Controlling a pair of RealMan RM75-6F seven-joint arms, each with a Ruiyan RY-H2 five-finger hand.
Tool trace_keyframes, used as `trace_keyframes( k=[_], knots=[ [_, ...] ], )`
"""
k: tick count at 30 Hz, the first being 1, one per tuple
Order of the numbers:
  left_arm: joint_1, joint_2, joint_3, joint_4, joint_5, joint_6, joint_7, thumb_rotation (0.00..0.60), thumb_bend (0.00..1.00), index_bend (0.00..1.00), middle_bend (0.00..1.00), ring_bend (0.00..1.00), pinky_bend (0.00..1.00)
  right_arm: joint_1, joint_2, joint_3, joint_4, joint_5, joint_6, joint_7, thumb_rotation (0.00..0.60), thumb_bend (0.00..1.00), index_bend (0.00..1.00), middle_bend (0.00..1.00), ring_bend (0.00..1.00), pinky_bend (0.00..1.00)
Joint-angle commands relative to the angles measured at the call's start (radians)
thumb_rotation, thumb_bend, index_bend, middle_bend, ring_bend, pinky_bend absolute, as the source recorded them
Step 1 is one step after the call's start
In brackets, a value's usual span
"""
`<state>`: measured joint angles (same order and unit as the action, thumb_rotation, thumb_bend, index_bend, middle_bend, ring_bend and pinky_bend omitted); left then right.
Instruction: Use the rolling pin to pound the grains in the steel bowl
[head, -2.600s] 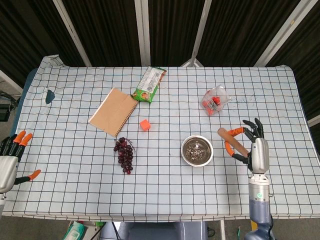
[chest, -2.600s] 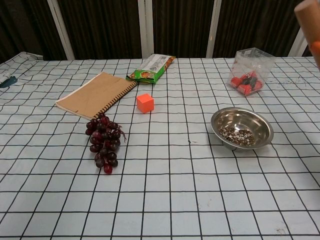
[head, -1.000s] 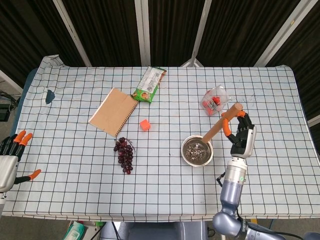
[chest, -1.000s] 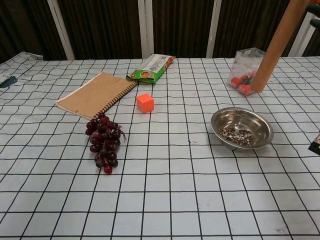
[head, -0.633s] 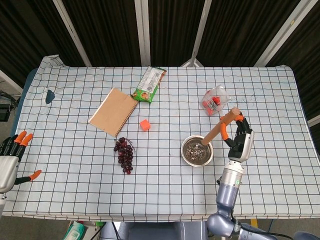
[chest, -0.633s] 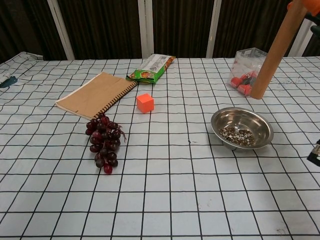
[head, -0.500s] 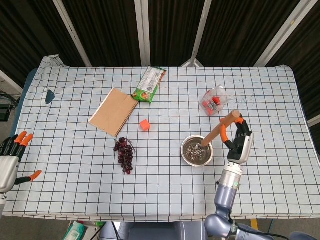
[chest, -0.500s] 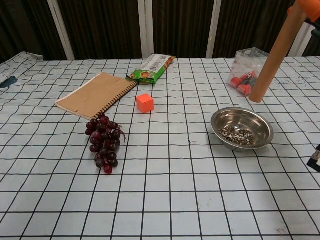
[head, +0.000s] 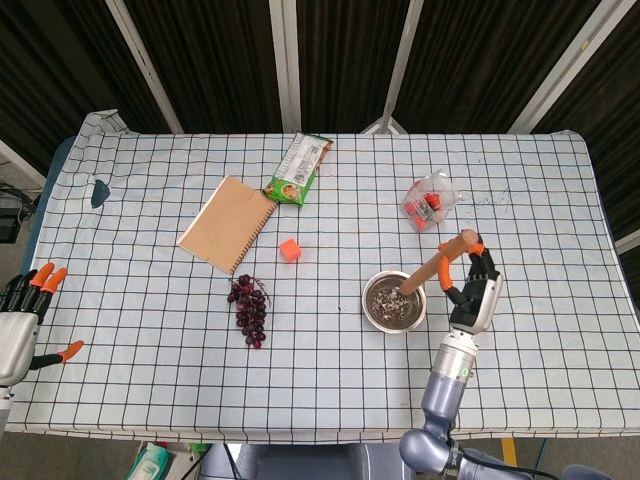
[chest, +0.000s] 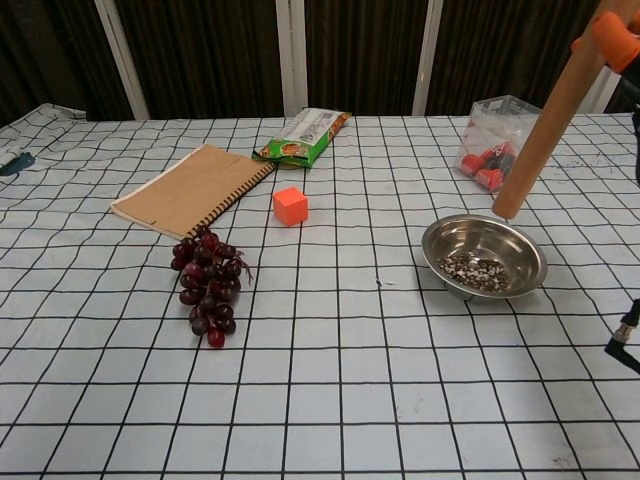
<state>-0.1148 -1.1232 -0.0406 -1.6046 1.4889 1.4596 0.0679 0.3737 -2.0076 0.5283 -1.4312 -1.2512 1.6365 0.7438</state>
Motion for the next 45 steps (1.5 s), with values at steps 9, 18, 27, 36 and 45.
trace_keyframes(
  k=[9,18,27,36,45],
  knots=[
    [0.0,0.0,0.001,-0.003,-0.001,-0.002,0.002,0.6,0.05,0.0,0.0,0.0,0.0,0.003,-0.049,-0.003,0.068,-0.017,0.017,0.013,0.6,0.55,0.75,0.6,0.24,0.0],
    [0.0,0.001,0.001,-0.004,-0.001,-0.003,-0.002,0.6,0.05,0.0,0.0,0.0,0.0,0.006,-0.087,-0.014,0.143,-0.024,0.012,0.031,0.6,0.55,0.75,0.6,0.24,0.0],
    [-0.002,0.001,0.0,-0.006,-0.005,-0.008,-0.005,0.6,0.06,0.0,0.0,0.0,0.0,0.01,-0.118,-0.022,0.207,-0.031,0.002,0.048,0.6,0.55,0.75,0.6,0.24,0.0],
    [-0.004,0.001,0.0,-0.006,-0.007,-0.012,-0.006,0.6,0.05,0.0,0.0,0.0,0.0,0.013,-0.14,-0.033,0.258,-0.042,-0.004,0.059,0.6,0.55,0.75,0.6,0.24,0.0],
    [-0.005,0.001,0.0,-0.006,-0.007,-0.013,-0.008,0.6,0.05,0.0,0.0,0.0,0.0,0.011,-0.155,-0.039,0.305,-0.047,-0.011,0.077,0.6,0.55,0.76,0.61,0.24,0.0]
  ],
)
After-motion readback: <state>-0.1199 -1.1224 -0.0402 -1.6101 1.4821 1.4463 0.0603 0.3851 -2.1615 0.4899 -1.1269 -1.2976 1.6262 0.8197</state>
